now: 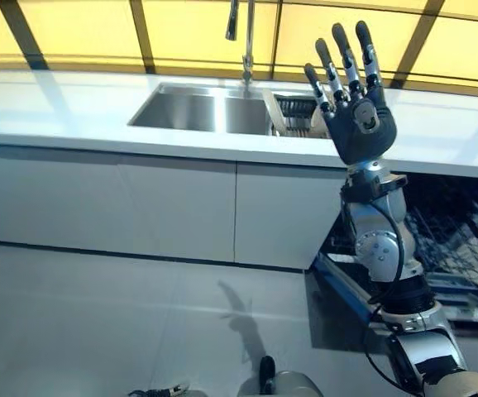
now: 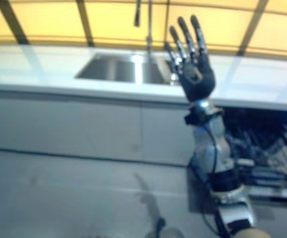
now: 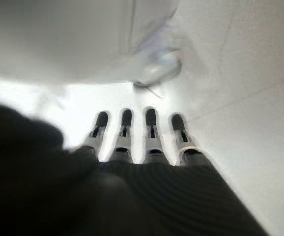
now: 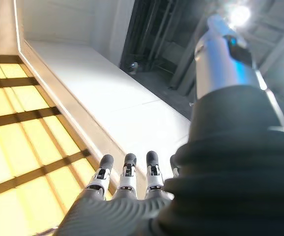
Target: Take plates into dishwasher
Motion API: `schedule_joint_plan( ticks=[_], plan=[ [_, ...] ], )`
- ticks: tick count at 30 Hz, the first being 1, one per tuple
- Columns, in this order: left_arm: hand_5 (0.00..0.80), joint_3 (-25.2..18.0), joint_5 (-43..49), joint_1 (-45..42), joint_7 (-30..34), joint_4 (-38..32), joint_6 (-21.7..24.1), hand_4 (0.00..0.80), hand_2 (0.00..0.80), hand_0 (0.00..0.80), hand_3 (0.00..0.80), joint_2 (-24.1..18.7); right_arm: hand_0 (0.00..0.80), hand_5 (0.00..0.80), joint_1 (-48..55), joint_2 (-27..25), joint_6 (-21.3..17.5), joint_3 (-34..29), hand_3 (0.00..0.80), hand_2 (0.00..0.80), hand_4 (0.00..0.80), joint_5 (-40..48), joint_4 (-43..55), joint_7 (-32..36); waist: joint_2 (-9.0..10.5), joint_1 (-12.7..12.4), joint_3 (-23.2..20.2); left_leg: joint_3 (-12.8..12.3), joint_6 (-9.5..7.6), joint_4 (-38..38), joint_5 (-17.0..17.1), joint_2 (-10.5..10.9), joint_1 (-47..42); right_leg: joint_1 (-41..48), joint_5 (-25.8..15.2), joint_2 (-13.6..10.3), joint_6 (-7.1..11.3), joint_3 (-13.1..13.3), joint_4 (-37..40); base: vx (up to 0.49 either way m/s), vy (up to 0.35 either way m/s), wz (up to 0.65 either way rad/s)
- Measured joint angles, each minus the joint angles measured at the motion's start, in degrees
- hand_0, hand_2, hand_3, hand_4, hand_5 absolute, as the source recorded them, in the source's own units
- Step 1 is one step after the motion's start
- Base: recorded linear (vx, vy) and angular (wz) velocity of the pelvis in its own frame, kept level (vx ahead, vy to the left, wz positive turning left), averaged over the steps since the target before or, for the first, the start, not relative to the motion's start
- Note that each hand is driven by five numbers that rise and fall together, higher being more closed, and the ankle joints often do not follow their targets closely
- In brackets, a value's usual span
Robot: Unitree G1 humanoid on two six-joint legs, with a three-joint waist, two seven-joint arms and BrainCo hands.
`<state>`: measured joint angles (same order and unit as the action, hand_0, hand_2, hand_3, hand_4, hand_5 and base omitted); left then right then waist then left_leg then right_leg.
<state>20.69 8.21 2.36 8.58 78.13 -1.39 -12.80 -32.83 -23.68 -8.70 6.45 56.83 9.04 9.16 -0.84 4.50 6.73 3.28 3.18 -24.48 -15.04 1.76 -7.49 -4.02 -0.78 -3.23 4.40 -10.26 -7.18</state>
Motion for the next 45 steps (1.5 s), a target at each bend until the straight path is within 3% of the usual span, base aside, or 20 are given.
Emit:
schedule_joint_plan(
  ticks=[3,5,7,8,10,12,17,18,19,21,24,25,26,28,30,32,33,36,41,45],
  plan=[
    [0.0,0.03,-0.02,-0.99,0.17,0.16,1.04,0.0,0.0,0.0,0.0,0.23,0.0,0.0,-1.1,-2.36,0.18,-0.06,0.0,0.0,0.0,-1.17,4.44,-0.58,-0.95,2.09,-1.31,-0.23,3.1,-3.19,-0.34,-1.23,0.11,1.27,0.43,2.55,-2.38,-0.43,1.52,0.472,-0.265,0.33],
    [0.0,-1.82,-0.55,-1.2,-0.59,-0.39,2.33,0.0,0.0,0.0,0.0,-0.04,0.0,0.0,-1.55,-2.17,0.74,-0.03,0.0,0.0,0.0,-1.21,4.82,-0.91,-0.35,-0.32,-2.63,0.01,8.19,-12.29,4.1,-1.75,6.57,2.29,0.29,3.45,-3.03,-0.5,4.23,0.401,-0.257,-0.4],
    [0.0,-2.51,-1.2,-0.41,-2.16,-0.86,3.07,0.0,0.0,0.0,0.0,-0.48,0.0,0.0,-2.3,-1.44,1.48,-0.1,0.0,0.0,0.0,-1.65,4.58,-0.97,1.89,-1.34,-2.85,-2.7,10.44,-22.47,12.28,-1.61,12.75,2.15,-1.15,2.01,-7.09,-0.34,3.01,0.348,-0.179,-0.2],
    [0.0,-3.13,-1.25,-0.72,-2.73,-1.68,2.99,0.0,0.0,0.0,0.0,-1.39,0.0,0.0,-2.18,-0.81,1.83,0.4,0.0,0.0,0.0,-2.3,4.49,-1.14,2.86,-2.29,-3.26,-4.29,8.48,-24.3,16.65,-1.69,13.73,3.92,-1.1,1.37,-7.26,-0.36,4.86,0.348,-0.065,-0.01],
    [0.0,-3.49,-1.28,-1.08,-3.92,-4.28,3.15,0.0,0.0,0.0,0.0,-2.3,0.0,0.0,-3.0,-0.07,1.68,0.4,0.0,0.0,0.0,-3.46,4.01,-2.04,4.6,-2.62,-3.6,-7.33,4.4,-21.57,14.5,-2.99,16.3,5.47,-1.0,0.83,-7.4,-0.64,8.11,0.402,0.034,0.21],
    [0.0,-3.52,-1.28,-0.77,-4.36,-5.6,3.32,0.0,0.0,0.0,0.0,-2.7,0.0,0.0,-3.9,-0.4,1.57,0.47,0.0,0.0,0.0,-5.04,2.87,-4.12,5.17,-3.91,-3.4,-9.34,3.13,-7.74,12.96,-4.98,16.34,5.82,-1.0,1.16,-7.4,-0.76,9.56,0.483,0.128,0.07],
    [0.0,-3.46,-1.23,-0.52,-4.78,-6.14,3.38,0.0,0.0,0.0,0.0,-2.77,0.0,0.0,-3.95,-2.0,0.89,1.34,0.0,0.0,0.0,-7.08,0.43,-8.53,5.08,-7.22,-2.04,-8.0,4.36,29.01,17.66,-4.71,13.14,8.87,0.06,3.13,-5.98,1.16,12.42,0.559,0.128,0.12],
    [0.0,-3.51,-1.24,-0.79,-4.98,-6.09,3.57,0.0,0.0,0.0,0.0,-2.31,0.0,0.0,-4.32,-2.56,0.47,1.28,0.0,0.0,0.0,-7.21,-0.75,-8.84,3.98,-7.72,-1.43,-7.28,4.87,29.9,18.15,-5.28,13.69,9.45,1.28,4.39,-5.36,2.25,11.99,0.517,0.188,-0.04],
    [0.0,-3.66,-1.46,0.0,-5.52,-7.16,4.49,0.0,0.0,0.0,0.0,-1.51,0.0,0.0,-5.9,-4.27,0.12,0.97,0.0,0.0,0.0,-7.22,-3.67,-9.38,1.21,-8.9,0.43,-6.16,5.95,29.64,18.79,-7.28,14.57,9.4,0.88,7.14,-8.0,4.62,8.55,0.524,0.239,0.04],
    [0.0,-3.76,-2.99,-0.15,-5.93,-7.66,5.32,0.0,0.0,0.0,0.0,-1.63,0.0,0.0,-4.98,-4.41,0.09,1.43,0.0,0.0,0.0,-7.17,-5.74,-9.23,1.23,-10.24,0.77,-6.67,6.25,28.12,18.97,-7.53,16.0,9.22,1.05,7.83,-10.19,8.43,6.82,0.514,0.306,-0.3],
    [0.0,-4.66,-3.77,0.16,-6.1,-6.33,5.57,0.0,0.0,0.0,0.0,-1.67,0.0,0.0,-6.02,-4.63,-0.05,2.18,0.0,0.0,0.0,-7.03,-5.65,-6.96,2.43,-12.12,0.66,-9.44,5.66,23.52,19.04,-7.39,15.19,9.03,2.1,4.66,-8.62,13.31,7.48,0.455,0.332,-1.04],
    [0.0,-4.58,-4.59,-0.18,-6.07,-5.49,5.46,0.0,0.0,0.0,0.0,-1.42,0.0,0.0,-5.87,-5.15,-0.09,2.12,0.0,0.0,0.0,-6.89,-5.63,-6.41,1.55,-11.89,0.27,-9.33,4.83,25.27,19.43,-6.9,12.45,9.95,3.1,3.34,-7.03,12.66,7.5,0.428,0.38,-0.74],
    [0.0,-4.14,-4.62,-0.46,-6.06,-4.54,5.25,0.0,0.0,0.0,0.0,-0.69,0.0,0.0,-5.16,-6.31,-0.16,1.92,0.0,0.0,0.0,-6.85,-5.13,-6.18,-0.38,-11.38,-0.76,-10.41,1.25,27.97,21.17,-7.74,9.59,9.58,5.36,2.09,-5.57,9.31,4.3,0.441,0.428,-0.58],
    [0.0,-3.44,-4.68,-0.11,-5.86,-3.92,5.07,0.0,0.0,0.0,0.0,-1.31,0.0,0.0,-1.93,-5.22,-0.17,0.25,0.0,0.0,0.0,-6.87,-4.14,-6.28,0.81,-10.48,-1.0,-13.37,-3.13,25.91,21.18,-5.14,8.6,3.11,12.45,-5.11,-1.01,4.68,-22.88,0.444,0.439,-0.22],
    [0.0,-1.81,-4.65,0.13,-5.8,-4.74,4.96,0.0,0.0,0.0,0.0,-2.74,0.0,0.0,1.14,-4.29,-0.1,-0.21,0.0,0.0,0.0,-6.93,-2.13,-6.63,2.89,-9.29,-2.17,-13.37,-4.58,24.42,19.25,-1.69,6.88,2.33,9.0,-11.36,0.68,4.95,-35.79,0.378,0.314,0.15],
    [0.0,0.18,-4.62,1.63,-5.82,-5.47,4.06,0.0,0.0,0.0,0.0,-3.55,0.0,0.0,1.3,-4.06,-0.09,-0.55,0.0,0.0,0.0,-7.13,-1.22,-6.7,2.49,-9.68,-1.91,-11.96,-5.33,24.13,17.63,-1.43,5.94,1.11,-2.61,-11.64,2.25,6.44,-37.71,0.379,0.155,-0.11],
    [0.0,0.56,-4.64,1.78,-5.78,-6.3,2.96,0.0,0.0,0.0,0.0,-3.75,0.0,0.0,1.45,-4.09,-0.09,-0.54,0.0,0.0,0.0,-7.14,-1.8,-6.64,1.54,-9.48,-0.97,-11.44,-5.3,26.11,17.91,-1.86,3.25,-0.96,-3.04,-12.08,3.05,5.99,-40.89,0.42,-0.021,-0.05],
    [0.0,0.08,-4.64,1.37,-5.74,-7.17,1.48,0.0,0.0,0.0,0.0,-4.8,0.0,0.0,1.21,-4.43,-0.15,-0.5,0.0,0.0,0.0,-7.14,-3.15,-7.22,0.96,-7.78,-0.47,-10.59,-5.35,28.39,17.41,-2.85,0.24,-3.38,4.89,-9.43,3.12,3.04,-26.37,0.452,-0.138,0.1],
    [0.0,-1.77,-4.17,0.48,-5.19,-5.47,0.58,0.0,0.0,0.0,0.0,-6.16,0.0,0.0,0.31,-4.17,-0.16,-0.47,0.0,0.0,0.0,-7.09,-3.13,-9.17,4.46,-6.03,-0.89,-10.2,-4.65,29.37,14.29,-1.72,-2.89,-5.05,-1.7,-5.72,6.99,-0.91,7.87,0.518,-0.081,0.02],
    [0.0,-1.93,-3.15,-1.61,-5.15,-4.69,0.84,0.0,0.0,0.0,0.0,-5.75,0.0,0.0,-0.28,-3.99,-0.16,-1.2,0.0,0.0,0.0,-7.13,-3.56,-10.9,5.13,-3.21,-1.23,-6.39,-1.68,29.75,11.51,-1.36,-6.71,-5.23,-2.11,-5.63,7.24,-0.38,9.46,0.469,-0.117,0.44]
  ],
)
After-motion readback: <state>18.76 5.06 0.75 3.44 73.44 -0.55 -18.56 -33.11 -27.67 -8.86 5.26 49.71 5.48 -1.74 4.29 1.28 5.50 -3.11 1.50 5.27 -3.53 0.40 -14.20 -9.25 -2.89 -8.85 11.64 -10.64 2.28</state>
